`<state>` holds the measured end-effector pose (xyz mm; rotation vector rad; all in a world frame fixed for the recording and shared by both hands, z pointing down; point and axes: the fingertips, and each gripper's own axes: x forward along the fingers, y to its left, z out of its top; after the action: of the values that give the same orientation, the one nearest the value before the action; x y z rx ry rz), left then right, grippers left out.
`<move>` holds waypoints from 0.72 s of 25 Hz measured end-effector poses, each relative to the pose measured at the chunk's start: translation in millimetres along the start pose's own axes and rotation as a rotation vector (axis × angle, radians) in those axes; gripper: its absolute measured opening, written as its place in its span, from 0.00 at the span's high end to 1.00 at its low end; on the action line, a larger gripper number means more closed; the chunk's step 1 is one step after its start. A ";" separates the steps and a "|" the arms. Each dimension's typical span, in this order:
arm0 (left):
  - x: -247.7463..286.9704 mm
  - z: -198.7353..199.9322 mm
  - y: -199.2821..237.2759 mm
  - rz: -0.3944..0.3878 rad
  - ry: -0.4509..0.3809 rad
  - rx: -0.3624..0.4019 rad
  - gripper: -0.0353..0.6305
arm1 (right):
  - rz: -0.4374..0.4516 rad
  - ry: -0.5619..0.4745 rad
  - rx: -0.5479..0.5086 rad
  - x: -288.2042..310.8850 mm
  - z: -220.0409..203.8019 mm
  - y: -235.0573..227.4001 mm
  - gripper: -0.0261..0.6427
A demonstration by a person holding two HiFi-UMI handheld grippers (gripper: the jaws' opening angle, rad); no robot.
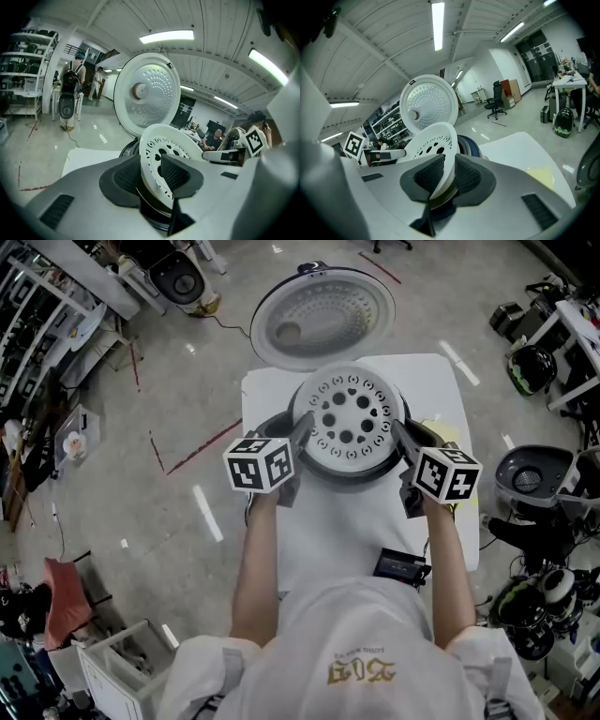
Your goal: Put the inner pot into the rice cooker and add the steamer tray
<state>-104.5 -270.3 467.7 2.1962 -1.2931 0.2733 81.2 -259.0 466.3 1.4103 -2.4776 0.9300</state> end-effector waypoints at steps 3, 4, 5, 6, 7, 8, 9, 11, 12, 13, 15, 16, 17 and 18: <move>1.8 -3.5 -1.1 0.007 0.006 0.017 0.70 | -0.015 0.004 -0.026 1.2 -3.2 -1.0 0.85; 2.7 -5.0 -1.6 0.009 0.009 0.022 0.68 | -0.020 0.006 -0.034 1.3 -4.3 -1.6 0.85; 3.5 -6.5 -2.2 0.010 0.014 0.028 0.67 | -0.025 0.009 -0.039 1.6 -5.3 -2.3 0.84; 4.4 -7.6 -2.8 0.012 0.018 0.033 0.66 | -0.031 0.011 -0.043 2.1 -6.1 -3.1 0.84; 5.2 -8.4 -3.3 0.014 0.022 0.040 0.65 | -0.041 0.013 -0.047 2.7 -6.7 -4.1 0.84; 5.8 -8.8 -3.7 0.016 0.025 0.046 0.64 | -0.053 0.017 -0.057 3.4 -7.2 -5.2 0.83; 6.3 -8.7 -3.9 0.018 0.027 0.054 0.63 | -0.067 0.021 -0.073 4.3 -7.7 -6.2 0.83; 7.2 -8.5 -4.0 0.024 0.028 0.069 0.62 | -0.091 0.028 -0.107 5.7 -8.8 -7.3 0.83; 7.5 -8.8 -3.8 0.027 0.029 0.078 0.61 | -0.098 0.028 -0.118 6.1 -9.1 -7.5 0.83; 7.8 -9.5 -3.7 0.032 0.031 0.091 0.61 | -0.102 0.028 -0.125 6.3 -9.7 -7.6 0.82; 8.3 -12.0 -4.2 0.041 0.036 0.121 0.59 | -0.111 0.029 -0.142 6.4 -11.6 -7.8 0.82; 8.9 -13.1 -5.0 0.043 0.037 0.133 0.58 | -0.115 0.030 -0.151 6.4 -12.7 -7.9 0.82; 9.7 -13.8 -6.2 0.044 0.036 0.143 0.56 | -0.119 0.032 -0.159 6.5 -13.3 -8.1 0.82; 11.0 -14.0 -7.8 0.043 0.036 0.153 0.56 | -0.123 0.033 -0.164 6.4 -13.5 -8.6 0.82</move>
<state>-90.7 -267.6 481.1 2.2806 -1.3409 0.4402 82.4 -259.0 483.6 1.4610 -2.3525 0.7028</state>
